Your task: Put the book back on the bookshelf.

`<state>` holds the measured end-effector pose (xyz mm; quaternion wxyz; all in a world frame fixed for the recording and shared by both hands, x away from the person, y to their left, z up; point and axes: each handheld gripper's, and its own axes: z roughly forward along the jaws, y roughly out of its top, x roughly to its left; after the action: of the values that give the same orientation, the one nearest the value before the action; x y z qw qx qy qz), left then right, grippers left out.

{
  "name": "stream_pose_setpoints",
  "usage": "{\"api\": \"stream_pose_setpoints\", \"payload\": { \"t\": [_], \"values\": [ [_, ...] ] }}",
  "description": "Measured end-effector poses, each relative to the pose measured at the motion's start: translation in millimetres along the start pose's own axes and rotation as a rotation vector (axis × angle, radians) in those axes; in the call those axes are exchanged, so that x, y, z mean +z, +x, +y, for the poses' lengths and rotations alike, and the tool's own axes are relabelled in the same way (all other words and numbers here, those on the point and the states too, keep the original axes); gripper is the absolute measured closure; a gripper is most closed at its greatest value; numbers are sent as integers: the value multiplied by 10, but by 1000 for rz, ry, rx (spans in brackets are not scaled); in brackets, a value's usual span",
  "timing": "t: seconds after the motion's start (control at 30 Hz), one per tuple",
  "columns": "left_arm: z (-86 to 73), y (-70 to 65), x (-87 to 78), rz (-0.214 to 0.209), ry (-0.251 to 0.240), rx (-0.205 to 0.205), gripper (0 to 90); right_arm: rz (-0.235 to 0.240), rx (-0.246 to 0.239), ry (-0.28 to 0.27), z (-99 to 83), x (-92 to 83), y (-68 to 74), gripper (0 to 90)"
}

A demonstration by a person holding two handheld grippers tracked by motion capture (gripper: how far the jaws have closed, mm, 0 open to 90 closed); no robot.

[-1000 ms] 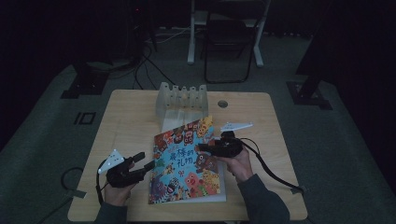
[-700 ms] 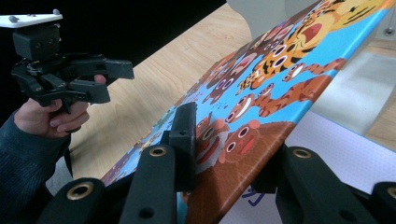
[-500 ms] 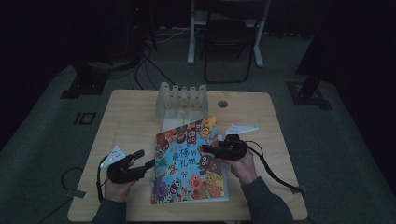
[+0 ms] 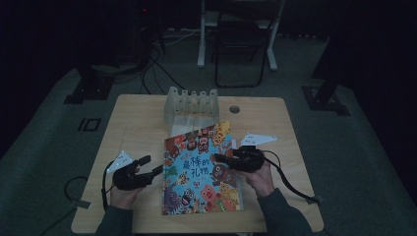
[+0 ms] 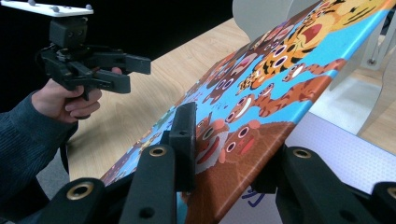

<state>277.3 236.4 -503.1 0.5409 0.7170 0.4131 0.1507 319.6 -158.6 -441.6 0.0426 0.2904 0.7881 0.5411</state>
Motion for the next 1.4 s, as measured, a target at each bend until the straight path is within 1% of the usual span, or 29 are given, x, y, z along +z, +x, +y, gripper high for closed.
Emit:
{"api": "stream_pose_setpoints", "payload": {
  "t": [0.03,0.1,0.2,0.33,0.4,0.47,0.6,0.77,0.83,0.9,0.97,1.07,1.17,1.23,1.3,1.4],
  "values": [
    [3,-1,9,13,7,7,282,1,-3,-2,0,-7,5,680],
    [3,7,17,6,8,3,285,1,-15,-5,2,-20,12,680],
    [1,17,28,12,10,6,305,3,-26,-8,3,-37,20,680],
    [-2,51,41,5,10,-2,319,5,-46,-14,2,-65,40,680],
    [-2,63,47,16,13,-4,325,8,-59,-18,0,-82,53,680],
    [4,60,56,19,25,10,349,8,-68,-25,-3,-96,64,680],
    [35,64,76,13,31,23,349,13,-85,-38,-26,-127,73,680],
    [73,87,112,12,29,22,348,16,-97,-49,-48,-158,75,680],
    [82,90,131,10,28,25,346,20,-112,-55,-57,-178,76,679],
    [84,109,158,-1,22,17,344,23,-120,-60,-66,-194,78,679],
    [78,127,181,-3,27,11,341,27,-130,-65,-75,-210,80,679],
    [71,144,215,-12,34,10,334,29,-143,-72,-85,-233,90,679],
    [71,154,237,-28,28,4,327,33,-159,-76,-87,-254,100,679],
    [75,158,251,-35,33,4,320,38,-168,-80,-94,-266,102,679],
    [91,155,275,-42,38,12,309,41,-174,-86,-105,-280,106,679],
    [127,151,314,-54,33,15,295,44,-186,-95,-122,-299,109,679]
  ]
}}
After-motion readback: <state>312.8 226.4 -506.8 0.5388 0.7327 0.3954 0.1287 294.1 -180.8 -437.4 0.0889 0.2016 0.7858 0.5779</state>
